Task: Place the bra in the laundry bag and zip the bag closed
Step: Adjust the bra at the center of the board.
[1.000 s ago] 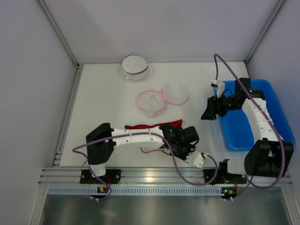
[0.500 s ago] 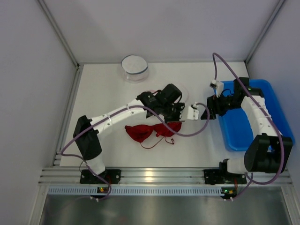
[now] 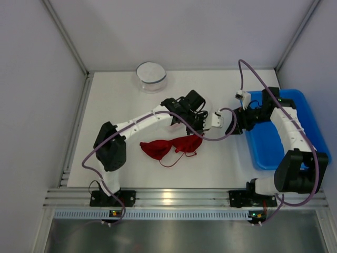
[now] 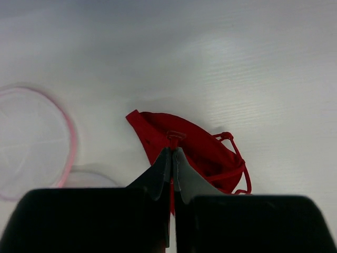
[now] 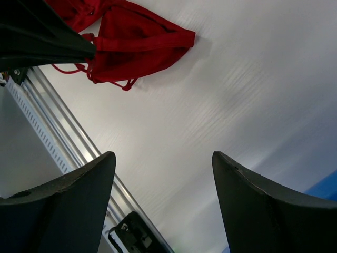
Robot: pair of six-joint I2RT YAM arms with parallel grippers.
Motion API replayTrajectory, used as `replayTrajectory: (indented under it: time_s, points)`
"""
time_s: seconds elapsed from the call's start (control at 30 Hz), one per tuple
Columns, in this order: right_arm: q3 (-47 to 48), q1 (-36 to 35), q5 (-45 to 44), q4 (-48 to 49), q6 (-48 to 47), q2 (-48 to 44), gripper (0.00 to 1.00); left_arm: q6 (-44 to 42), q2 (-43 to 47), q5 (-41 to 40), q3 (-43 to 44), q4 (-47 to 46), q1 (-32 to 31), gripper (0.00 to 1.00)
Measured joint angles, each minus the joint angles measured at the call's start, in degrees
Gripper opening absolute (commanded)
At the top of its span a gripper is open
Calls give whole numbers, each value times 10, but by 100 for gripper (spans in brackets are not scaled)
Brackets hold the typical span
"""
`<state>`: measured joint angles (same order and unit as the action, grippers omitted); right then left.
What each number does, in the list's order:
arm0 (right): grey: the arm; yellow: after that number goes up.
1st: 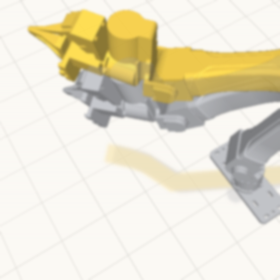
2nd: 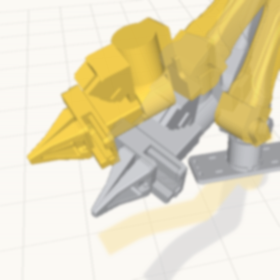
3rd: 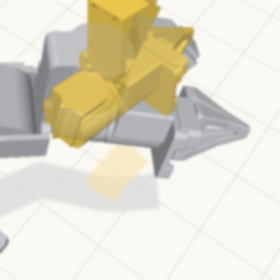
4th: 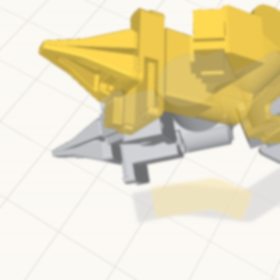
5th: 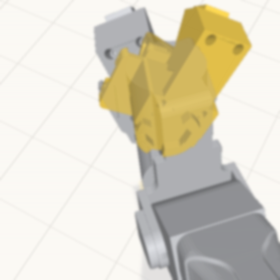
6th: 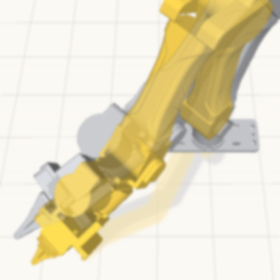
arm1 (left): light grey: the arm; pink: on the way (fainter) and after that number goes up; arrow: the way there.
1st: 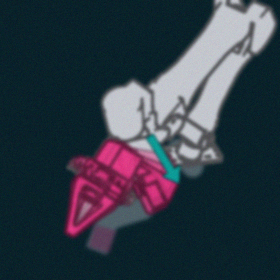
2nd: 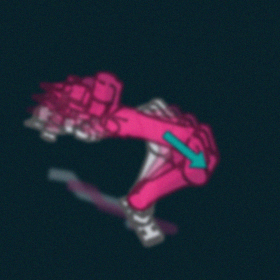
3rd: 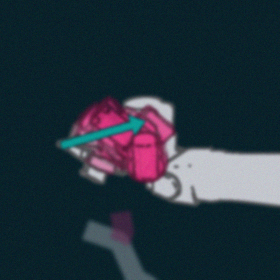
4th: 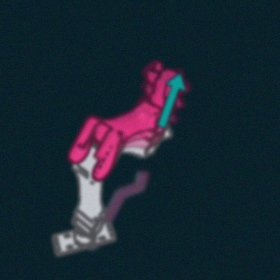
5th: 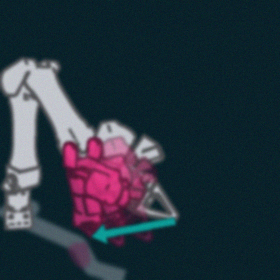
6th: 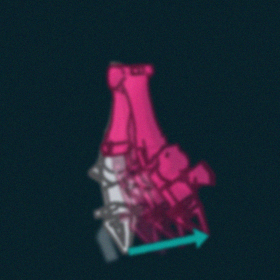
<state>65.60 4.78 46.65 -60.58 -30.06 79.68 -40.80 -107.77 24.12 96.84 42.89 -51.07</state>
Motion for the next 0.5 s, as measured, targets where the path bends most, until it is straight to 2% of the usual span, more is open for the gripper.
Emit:
replayTrajectory:
  time_s: [0.17, 0.33, 0.37, 0.43, 0.47, 0.5]
  points:
    - [-10, 0, 0, -2, -3, 0, 74, 16, -25, 8, -51, -23, 5, 0]
    - [-22, 0, 2, -2, -3, -1, 74, 29, -63, 7, -56, -44, 26, 8]
    - [-27, 0, 3, 0, -1, -1, 73, 32, -70, 7, -56, -47, 31, 11]
    - [-46, 0, 7, 6, 10, -2, 73, 37, -82, 7, -56, -53, 41, 28]
    - [-50, -1, 8, 8, 13, -2, 73, 41, -86, 5, -56, -54, 45, 28]
    - [-58, -2, 10, 12, 19, -2, 73, 47, -89, 5, -56, -55, 48, 36]
